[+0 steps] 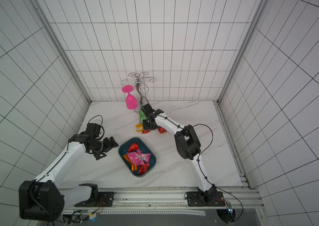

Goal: Put the tea bags into the storage box
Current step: Pick up the tea bag from the center of the board, then place the tea bag in the storage box.

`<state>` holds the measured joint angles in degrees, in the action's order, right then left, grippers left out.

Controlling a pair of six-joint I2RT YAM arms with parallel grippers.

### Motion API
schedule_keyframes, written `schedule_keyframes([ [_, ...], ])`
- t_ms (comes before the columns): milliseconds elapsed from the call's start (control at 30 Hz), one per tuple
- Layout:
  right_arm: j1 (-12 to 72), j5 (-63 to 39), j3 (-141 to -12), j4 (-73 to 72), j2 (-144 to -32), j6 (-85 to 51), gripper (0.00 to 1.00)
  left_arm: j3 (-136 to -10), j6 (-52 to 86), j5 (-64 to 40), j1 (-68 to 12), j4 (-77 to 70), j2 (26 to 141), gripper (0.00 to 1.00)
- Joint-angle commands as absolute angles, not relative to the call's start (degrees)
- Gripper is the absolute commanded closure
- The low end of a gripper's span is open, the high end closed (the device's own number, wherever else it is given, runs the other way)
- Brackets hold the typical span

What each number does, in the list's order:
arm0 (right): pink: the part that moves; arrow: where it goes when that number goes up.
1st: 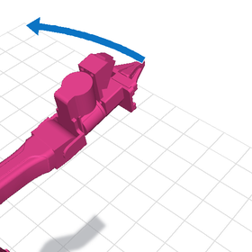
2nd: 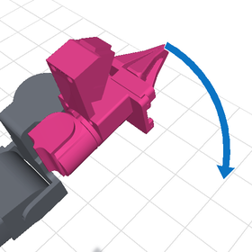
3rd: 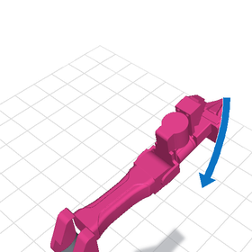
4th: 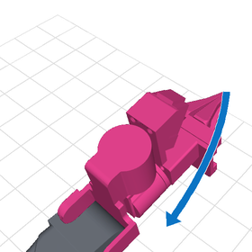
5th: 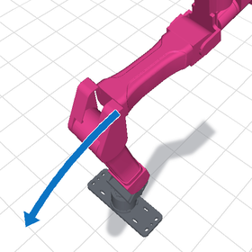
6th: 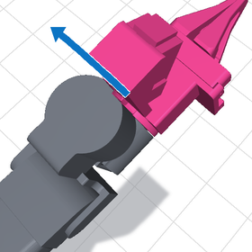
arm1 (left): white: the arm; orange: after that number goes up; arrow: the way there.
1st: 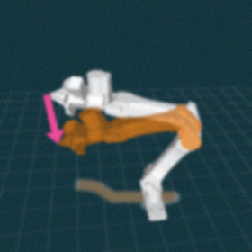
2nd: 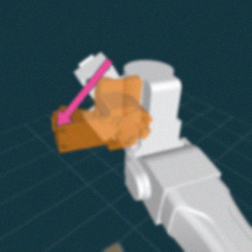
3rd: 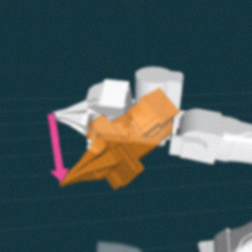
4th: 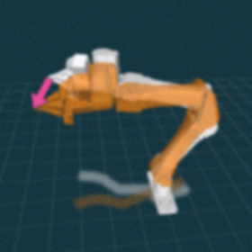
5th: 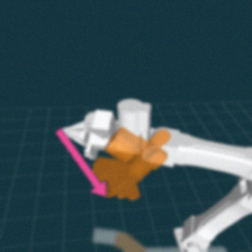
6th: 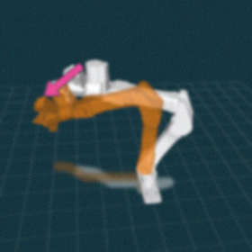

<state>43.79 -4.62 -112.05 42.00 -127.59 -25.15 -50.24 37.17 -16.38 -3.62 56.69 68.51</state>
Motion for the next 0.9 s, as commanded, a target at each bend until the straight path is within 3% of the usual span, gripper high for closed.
schedule_keyframes([
  [0,43.4,-3.81,-108.4,42.89,-120.43,-21.54,0.72,-50.04,37.73,-16.77,-3.32,55.36,67.05,0.03],
  [200,45.14,-7.73,-98.11,42.28,-110.47,-17.74,0.72,-49.04,39.48,-17.65,-3.29,54.2,66.14,0.03],
  [533,55.29,-7.84,-78.52,39.2,-95.43,-16.51,0.71,-44.36,45.64,-19.67,-5.58,49.83,63.81,0.02],
  [867,61.45,-8.17,-71.58,31.97,-94.87,-19.03,0.71,-44.06,47.42,-18.03,-8.43,50.1,62.8,0.03],
])
